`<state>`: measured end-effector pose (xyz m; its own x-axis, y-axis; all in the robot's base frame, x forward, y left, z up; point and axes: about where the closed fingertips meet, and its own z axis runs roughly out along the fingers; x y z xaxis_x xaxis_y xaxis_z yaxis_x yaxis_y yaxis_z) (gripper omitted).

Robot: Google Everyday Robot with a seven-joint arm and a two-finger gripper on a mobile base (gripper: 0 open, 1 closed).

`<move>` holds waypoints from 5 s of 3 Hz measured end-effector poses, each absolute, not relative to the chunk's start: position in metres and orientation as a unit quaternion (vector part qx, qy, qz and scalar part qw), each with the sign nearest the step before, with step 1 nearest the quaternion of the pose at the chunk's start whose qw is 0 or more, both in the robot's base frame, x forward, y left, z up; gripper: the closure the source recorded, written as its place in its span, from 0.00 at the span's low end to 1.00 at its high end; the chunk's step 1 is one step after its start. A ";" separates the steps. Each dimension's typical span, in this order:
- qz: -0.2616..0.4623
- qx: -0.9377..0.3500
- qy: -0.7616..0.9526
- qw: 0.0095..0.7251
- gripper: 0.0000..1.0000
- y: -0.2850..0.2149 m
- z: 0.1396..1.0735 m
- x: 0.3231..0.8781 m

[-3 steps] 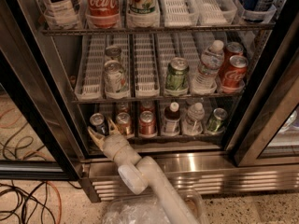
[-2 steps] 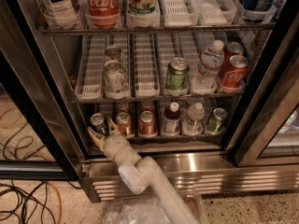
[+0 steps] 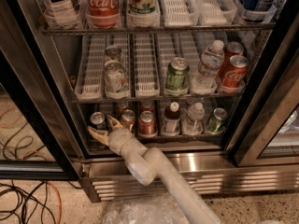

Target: Pick pepsi can from bottom shelf of fridge

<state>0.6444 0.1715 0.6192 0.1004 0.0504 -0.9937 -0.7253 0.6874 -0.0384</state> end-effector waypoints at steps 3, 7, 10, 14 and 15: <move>0.292 -0.300 0.590 0.691 1.00 0.189 0.648 0.639; 0.290 -0.325 0.583 0.686 1.00 0.157 0.667 0.586; 0.341 -0.366 0.570 0.652 1.00 0.137 0.660 0.517; 0.327 -0.361 0.581 0.652 1.00 0.050 0.640 0.451; 0.313 -0.361 0.592 0.649 1.00 0.038 0.638 0.436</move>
Offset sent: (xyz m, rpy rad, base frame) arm -0.0061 0.0234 0.0263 -0.0179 -0.0304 0.0727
